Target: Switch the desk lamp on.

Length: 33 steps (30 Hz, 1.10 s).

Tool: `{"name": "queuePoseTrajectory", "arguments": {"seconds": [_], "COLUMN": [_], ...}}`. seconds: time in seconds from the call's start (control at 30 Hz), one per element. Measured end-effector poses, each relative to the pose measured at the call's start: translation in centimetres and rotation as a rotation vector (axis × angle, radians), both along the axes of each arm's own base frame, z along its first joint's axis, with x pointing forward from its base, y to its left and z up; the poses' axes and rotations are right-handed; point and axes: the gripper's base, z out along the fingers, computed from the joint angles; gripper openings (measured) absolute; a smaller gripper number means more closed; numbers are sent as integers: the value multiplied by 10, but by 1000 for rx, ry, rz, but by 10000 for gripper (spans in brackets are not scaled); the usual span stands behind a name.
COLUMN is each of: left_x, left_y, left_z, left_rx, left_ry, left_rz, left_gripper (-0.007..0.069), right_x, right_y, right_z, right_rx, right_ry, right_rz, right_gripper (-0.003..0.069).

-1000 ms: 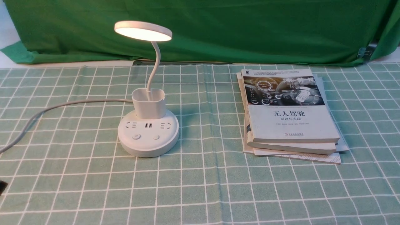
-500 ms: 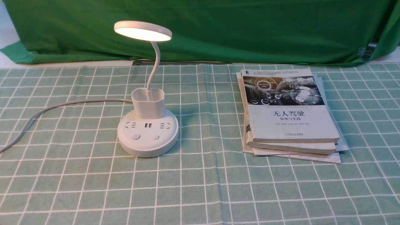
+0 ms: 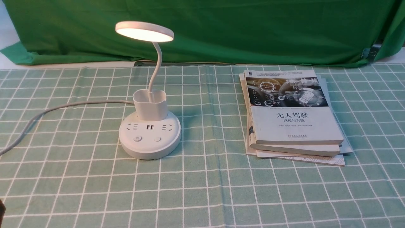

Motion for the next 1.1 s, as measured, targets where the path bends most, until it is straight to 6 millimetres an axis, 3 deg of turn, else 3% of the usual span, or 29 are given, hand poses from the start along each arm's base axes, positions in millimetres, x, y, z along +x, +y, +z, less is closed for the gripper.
{"name": "queuePoseTrajectory", "arguments": {"seconds": [1.1], "left_x": [0], "left_y": [-4], "left_z": [1], "left_rx": [-2], "left_ry": [-16], "left_rz": [-80], "left_gripper": [21], "right_x": [0], "right_y": [0], "right_z": [0], "right_rx": [0], "right_ry": [-1], "right_rz": [0], "right_gripper": [239]}}
